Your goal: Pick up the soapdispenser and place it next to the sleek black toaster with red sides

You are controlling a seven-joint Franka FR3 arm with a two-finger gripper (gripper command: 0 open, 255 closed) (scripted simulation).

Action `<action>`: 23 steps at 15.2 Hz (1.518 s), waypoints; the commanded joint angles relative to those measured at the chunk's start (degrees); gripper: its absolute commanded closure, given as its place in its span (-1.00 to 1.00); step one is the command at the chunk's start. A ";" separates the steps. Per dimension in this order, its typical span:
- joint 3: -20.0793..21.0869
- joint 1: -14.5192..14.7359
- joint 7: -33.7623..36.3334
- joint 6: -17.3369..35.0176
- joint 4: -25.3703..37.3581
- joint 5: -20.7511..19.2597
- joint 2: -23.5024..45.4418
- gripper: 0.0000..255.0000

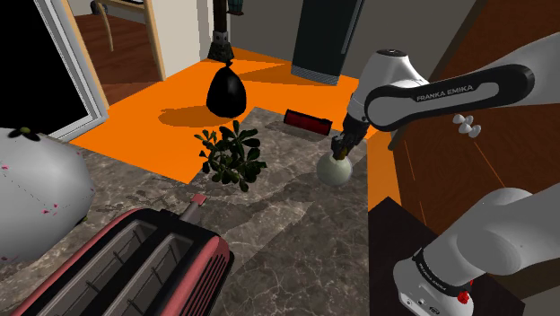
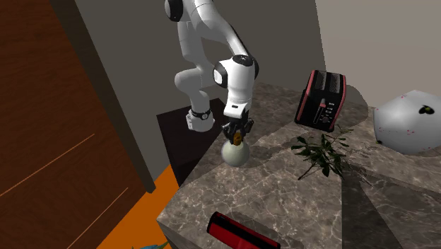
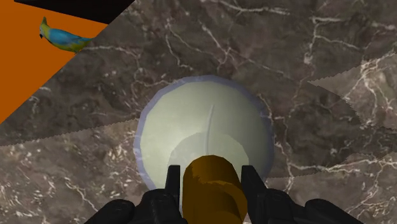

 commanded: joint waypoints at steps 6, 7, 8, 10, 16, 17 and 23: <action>0.00 0.01 -0.01 -0.07 -0.02 0.01 -0.06 1.00; 0.00 0.01 -0.02 -0.07 0.00 0.01 -0.05 1.00; 0.00 0.01 0.00 0.01 -0.01 0.01 0.02 1.00; -0.05 0.05 -0.11 -1.82 0.87 0.09 -0.93 1.00; -0.19 0.14 -0.41 -7.18 3.83 0.27 -3.34 1.00; -0.21 0.15 -0.46 -8.05 4.36 0.29 -3.68 1.00; -0.33 0.19 -0.69 -13.16 7.80 0.39 -5.35 1.00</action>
